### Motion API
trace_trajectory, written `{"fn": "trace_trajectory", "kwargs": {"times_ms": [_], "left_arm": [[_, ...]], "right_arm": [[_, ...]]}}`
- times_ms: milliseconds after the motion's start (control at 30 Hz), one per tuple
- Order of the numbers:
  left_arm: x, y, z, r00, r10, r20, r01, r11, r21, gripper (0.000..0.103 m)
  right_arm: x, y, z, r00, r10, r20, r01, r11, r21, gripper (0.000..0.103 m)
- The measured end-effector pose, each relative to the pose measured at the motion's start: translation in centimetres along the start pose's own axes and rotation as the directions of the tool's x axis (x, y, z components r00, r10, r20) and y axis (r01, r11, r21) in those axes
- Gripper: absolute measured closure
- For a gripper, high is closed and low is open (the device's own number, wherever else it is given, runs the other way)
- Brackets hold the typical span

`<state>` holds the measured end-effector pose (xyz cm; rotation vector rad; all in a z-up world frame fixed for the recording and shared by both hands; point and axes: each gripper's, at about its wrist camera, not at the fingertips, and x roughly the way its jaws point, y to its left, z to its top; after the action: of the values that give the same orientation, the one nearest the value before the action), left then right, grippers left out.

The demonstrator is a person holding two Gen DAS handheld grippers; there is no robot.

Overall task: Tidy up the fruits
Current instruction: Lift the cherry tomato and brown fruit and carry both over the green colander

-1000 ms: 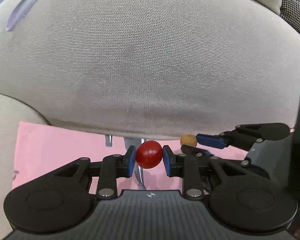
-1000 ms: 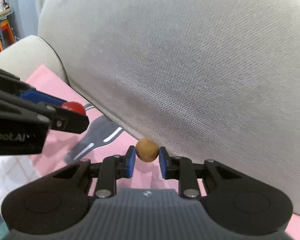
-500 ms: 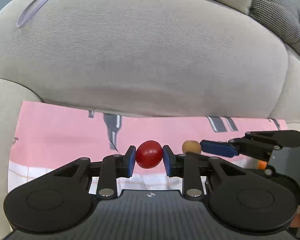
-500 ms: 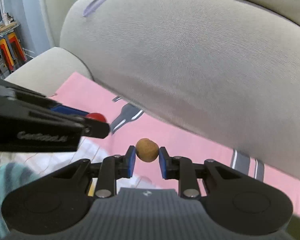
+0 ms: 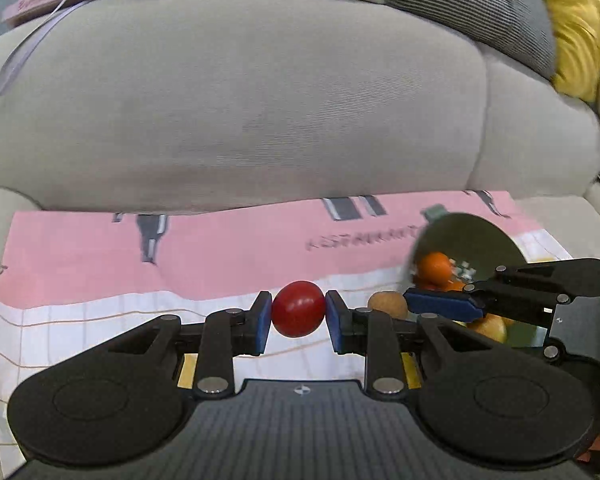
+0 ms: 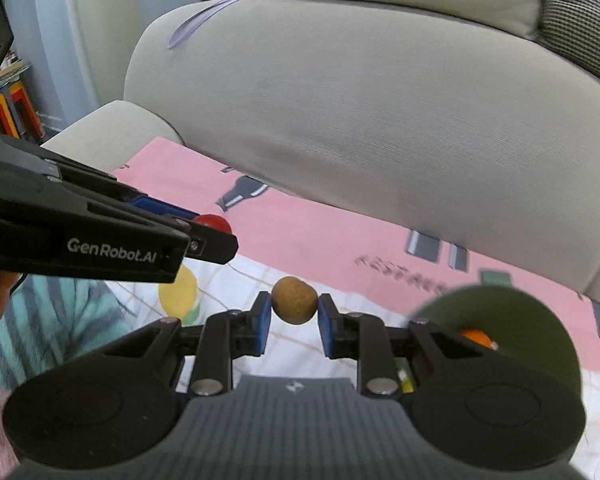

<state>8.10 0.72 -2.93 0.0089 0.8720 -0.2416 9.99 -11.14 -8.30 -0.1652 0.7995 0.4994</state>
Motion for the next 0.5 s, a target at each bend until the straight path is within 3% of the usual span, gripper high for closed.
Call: {"fn": "trace_trajectory", "kwargs": {"times_ms": [200,500], "left_arm": [[0.3,-4.1,-0.6,0.999,-0.033,-0.01,0.034,0.996,0.084,0.071],[1.3,-9.5,-0.5,0.996,-0.081,-0.035,0.087,0.97,0.227,0.071]], "right_arm": [[-4.3,-2.9,-2.5,0.998,-0.053,0.019,0.052,0.996,0.07,0.082],[-7.5,-7.4,-5.4,0.99,-0.135,0.041,0.124,0.973,0.197,0.081]]}}
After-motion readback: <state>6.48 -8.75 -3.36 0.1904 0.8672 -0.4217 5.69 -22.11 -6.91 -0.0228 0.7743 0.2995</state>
